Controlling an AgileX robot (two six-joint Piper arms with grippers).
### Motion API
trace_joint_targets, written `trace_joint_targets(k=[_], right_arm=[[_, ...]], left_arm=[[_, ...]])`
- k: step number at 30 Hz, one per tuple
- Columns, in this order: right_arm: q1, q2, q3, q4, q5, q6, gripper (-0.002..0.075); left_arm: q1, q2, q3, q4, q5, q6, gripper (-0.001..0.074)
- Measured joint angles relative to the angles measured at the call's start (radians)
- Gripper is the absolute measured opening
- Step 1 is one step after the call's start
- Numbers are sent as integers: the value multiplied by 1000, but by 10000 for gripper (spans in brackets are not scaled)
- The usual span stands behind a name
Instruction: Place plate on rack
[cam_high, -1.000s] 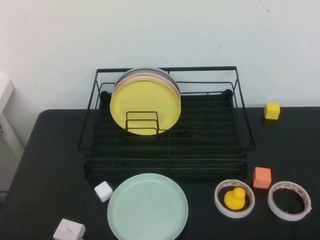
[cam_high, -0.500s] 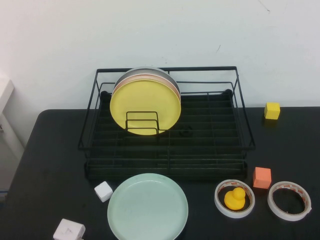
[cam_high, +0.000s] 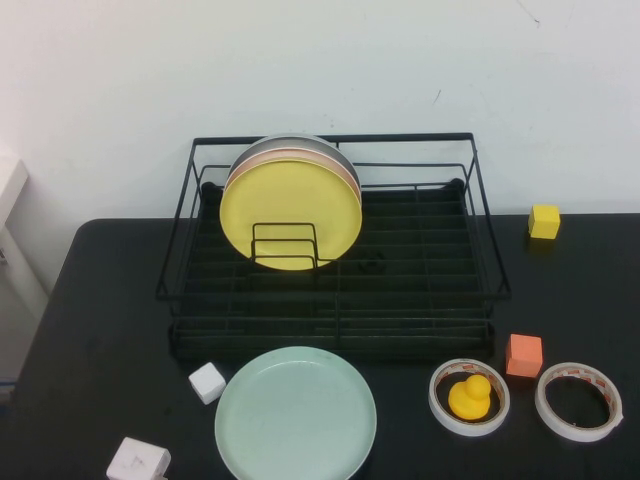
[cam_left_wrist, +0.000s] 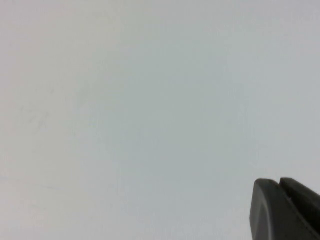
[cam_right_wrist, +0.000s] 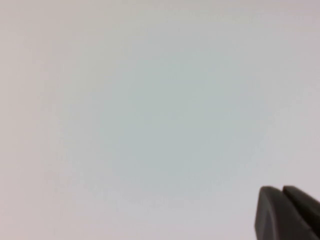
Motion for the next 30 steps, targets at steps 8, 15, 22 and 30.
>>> trace_joint_targets(k=[8, 15, 22, 30], right_arm=[[0, 0, -21, 41, 61, 84, -2], [0, 7, -224, 34, 583, 31, -2], [0, 237, -326, 43, 1041, -79, -2], [0, 595, -327, 73, 1120, -89, -2]], left_arm=[[0, 0, -41, 0, 146, -10, -2], [0, 32, -306, 38, 666, 40, -2], [0, 159, -330, 7, 874, 27, -3], [0, 171, -262, -10, 820, 17, -2]])
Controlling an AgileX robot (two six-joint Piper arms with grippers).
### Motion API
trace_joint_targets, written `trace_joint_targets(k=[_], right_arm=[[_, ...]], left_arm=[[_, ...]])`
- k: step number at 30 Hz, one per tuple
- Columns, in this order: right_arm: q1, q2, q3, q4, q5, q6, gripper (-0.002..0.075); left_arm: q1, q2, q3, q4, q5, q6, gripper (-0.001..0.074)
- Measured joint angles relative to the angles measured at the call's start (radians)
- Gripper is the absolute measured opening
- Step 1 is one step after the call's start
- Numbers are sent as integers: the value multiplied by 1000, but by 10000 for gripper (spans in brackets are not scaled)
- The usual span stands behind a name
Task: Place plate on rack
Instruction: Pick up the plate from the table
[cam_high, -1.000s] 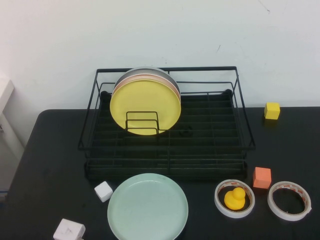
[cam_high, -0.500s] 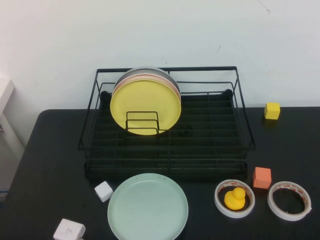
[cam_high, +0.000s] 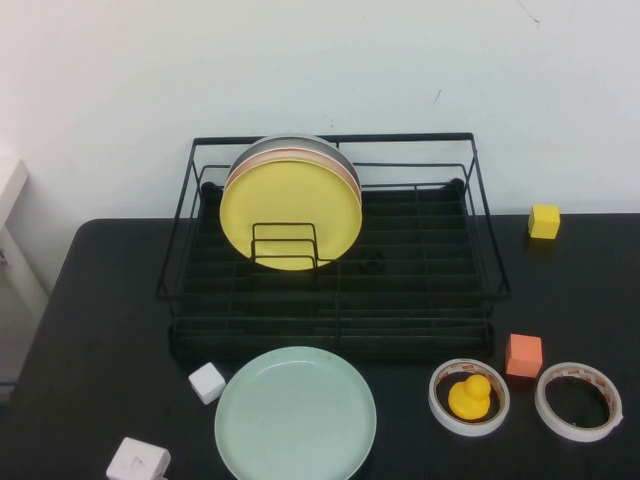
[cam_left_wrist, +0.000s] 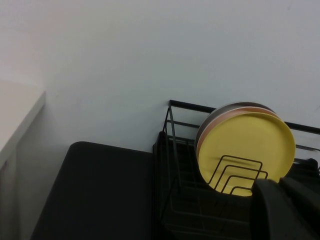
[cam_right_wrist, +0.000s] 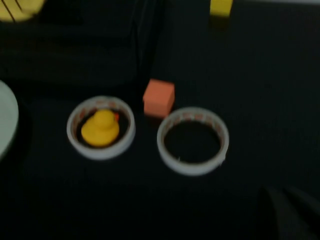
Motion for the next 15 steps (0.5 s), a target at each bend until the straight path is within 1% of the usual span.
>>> trace_joint_targets(k=[4, 12, 13, 15], right_arm=[[0, 127, 0, 7, -5, 0, -2], [0, 393, -2, 86, -48, 0, -2], [0, 421, -2, 105, -48, 0, -2], [0, 499, -2, 217, -48, -9, -2]], left_arm=[[0, 0, 21, -19, -22, 0, -2], [0, 0, 21, -34, -22, 0, -2], [0, 0, 21, -34, -22, 0, -2], [0, 0, 21, -34, -22, 0, -2]])
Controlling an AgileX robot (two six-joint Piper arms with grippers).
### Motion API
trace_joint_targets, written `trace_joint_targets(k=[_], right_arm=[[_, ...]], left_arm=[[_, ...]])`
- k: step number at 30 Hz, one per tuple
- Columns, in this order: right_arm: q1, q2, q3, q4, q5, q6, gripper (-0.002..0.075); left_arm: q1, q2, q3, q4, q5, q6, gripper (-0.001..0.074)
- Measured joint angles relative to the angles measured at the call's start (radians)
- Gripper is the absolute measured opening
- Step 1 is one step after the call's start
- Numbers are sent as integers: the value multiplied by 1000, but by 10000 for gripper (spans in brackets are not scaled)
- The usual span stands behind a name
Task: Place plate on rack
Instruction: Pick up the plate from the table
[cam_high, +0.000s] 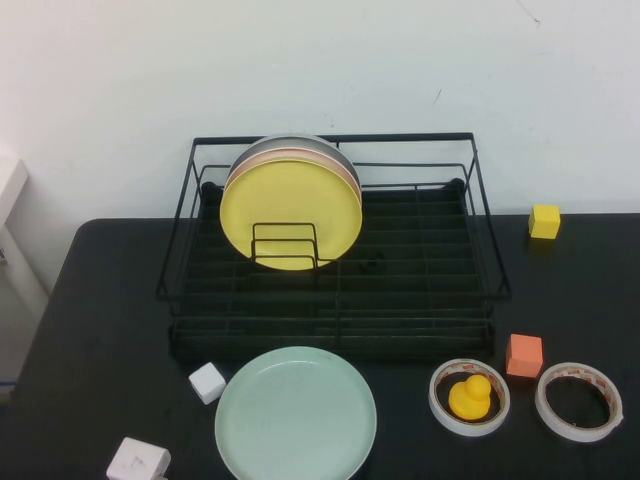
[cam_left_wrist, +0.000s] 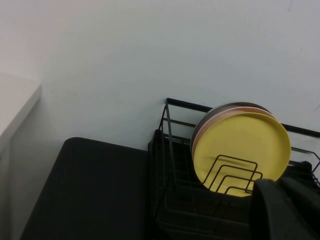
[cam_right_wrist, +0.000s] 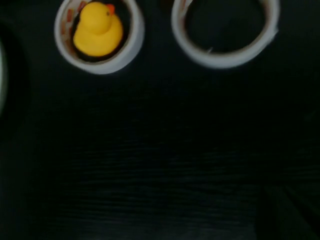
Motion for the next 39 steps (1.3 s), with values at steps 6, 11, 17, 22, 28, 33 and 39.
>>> trace_joint_targets(k=[6, 11, 17, 22, 28, 33, 39], right_arm=[[0, 188, -47, 339, 77, -380, -2], [0, 311, -113, 696, 278, -802, -2], [100, 395, -181, 939, 345, -1010, -2], [297, 463, -240, 1038, 264, -1062, -2], [524, 535, -346, 1133, 268, -1362, -2], [589, 590, -433, 1146, 325, -1502, -2], [591, 708, -473, 1148, 304, -1293, -1]], left_arm=[[0, 0, 0, -6, -15, -8, -2], [0, 0, 0, -8, -13, -41, -2], [0, 0, 0, -10, 2, -49, -2], [0, 0, 0, -22, 4, -52, -2], [0, 0, 0, -26, -9, -34, -3], [0, 0, 0, -26, -15, -29, -3], [0, 0, 0, -27, -17, -27, -2]])
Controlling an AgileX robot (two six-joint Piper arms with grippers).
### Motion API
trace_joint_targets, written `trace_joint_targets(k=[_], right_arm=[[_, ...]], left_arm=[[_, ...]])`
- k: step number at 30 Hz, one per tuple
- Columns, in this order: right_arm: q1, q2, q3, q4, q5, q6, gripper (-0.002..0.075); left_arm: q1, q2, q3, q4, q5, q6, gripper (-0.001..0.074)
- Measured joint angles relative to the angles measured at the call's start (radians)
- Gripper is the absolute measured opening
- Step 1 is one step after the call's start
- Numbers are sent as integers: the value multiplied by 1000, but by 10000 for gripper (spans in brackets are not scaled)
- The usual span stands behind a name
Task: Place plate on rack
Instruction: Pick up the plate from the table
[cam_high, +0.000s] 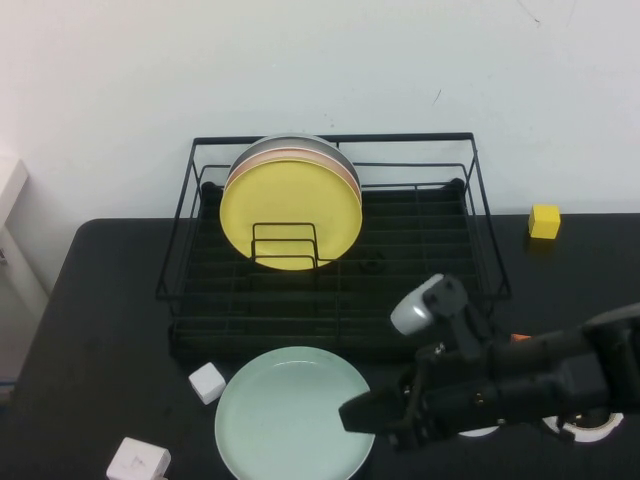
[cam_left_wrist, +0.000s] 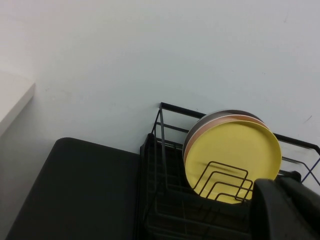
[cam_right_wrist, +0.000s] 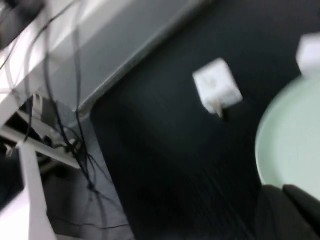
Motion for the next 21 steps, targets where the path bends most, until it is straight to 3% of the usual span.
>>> trace_joint_targets(k=[5, 12, 15, 21], right_arm=[[2, 106, -28, 0, -46, 228, 43], [36, 114, -133, -72, -133, 329, 97], [62, 108, -205, -299, -181, 469, 99], [130, 104, -364, -1005, -43, 934, 94]], left_arm=[[0, 0, 0, -2, 2, -2, -3], [0, 54, -19, -11, 112, -47, -2], [0, 132, -39, -11, 162, -65, -2], [0, 318, -93, -11, 245, -85, -2]])
